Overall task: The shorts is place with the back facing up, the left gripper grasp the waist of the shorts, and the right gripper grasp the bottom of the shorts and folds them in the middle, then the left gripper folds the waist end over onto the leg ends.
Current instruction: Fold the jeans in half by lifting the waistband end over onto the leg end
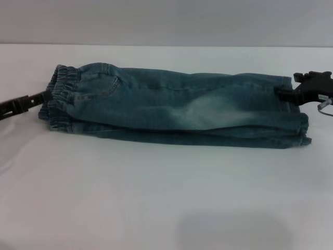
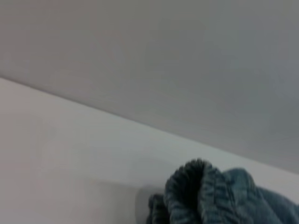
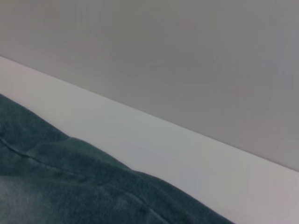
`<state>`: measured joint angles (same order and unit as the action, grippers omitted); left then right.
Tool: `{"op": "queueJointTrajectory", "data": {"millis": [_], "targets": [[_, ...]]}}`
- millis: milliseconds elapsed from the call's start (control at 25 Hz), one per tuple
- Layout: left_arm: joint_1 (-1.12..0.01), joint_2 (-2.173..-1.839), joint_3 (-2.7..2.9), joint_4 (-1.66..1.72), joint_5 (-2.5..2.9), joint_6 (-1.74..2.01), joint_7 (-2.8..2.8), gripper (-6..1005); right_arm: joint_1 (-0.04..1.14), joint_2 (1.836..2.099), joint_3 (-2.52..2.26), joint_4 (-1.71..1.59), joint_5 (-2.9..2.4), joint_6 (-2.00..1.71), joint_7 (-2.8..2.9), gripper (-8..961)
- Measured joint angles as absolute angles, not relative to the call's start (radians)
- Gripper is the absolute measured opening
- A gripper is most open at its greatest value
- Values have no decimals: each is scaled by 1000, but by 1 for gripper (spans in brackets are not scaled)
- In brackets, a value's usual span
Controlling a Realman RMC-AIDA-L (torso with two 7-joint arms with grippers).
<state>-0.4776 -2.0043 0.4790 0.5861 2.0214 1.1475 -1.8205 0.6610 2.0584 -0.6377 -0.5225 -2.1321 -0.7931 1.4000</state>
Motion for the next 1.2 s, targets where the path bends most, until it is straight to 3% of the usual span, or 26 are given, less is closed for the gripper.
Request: {"op": "queueJointTrajectory", "data": {"millis": [280,600,1200], "targets": [[-450,-2007,513,586,2026,1172,-1696,839,661,2061,-641,-519,-2132,-793,1400,651],[-439,-2045,522,587,2023,1116,-1521,838,661,2064,-641,-516,-2132,-796,1405,652],[-464,-2053,525,540,2025,982,-1437,828,659,2065,-631,-507,-2110,-822,1406,651]]}}
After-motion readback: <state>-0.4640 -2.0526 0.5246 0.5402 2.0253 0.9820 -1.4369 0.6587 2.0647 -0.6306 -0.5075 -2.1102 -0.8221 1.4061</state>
